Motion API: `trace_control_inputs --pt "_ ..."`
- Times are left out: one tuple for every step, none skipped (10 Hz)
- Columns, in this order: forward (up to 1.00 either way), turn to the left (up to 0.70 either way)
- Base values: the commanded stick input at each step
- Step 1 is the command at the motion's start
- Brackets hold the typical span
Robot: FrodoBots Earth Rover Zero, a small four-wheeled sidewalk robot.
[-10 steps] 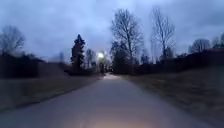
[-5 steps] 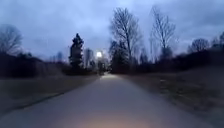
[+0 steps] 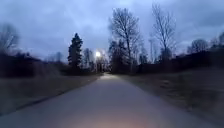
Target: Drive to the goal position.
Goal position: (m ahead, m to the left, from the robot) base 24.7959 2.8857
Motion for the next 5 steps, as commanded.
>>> trace_control_inputs --pt "1.0 0.0" --pt "1.0 0.0" --pt "1.0 0.0" --pt "1.0 0.0" --pt "1.0 0.0"
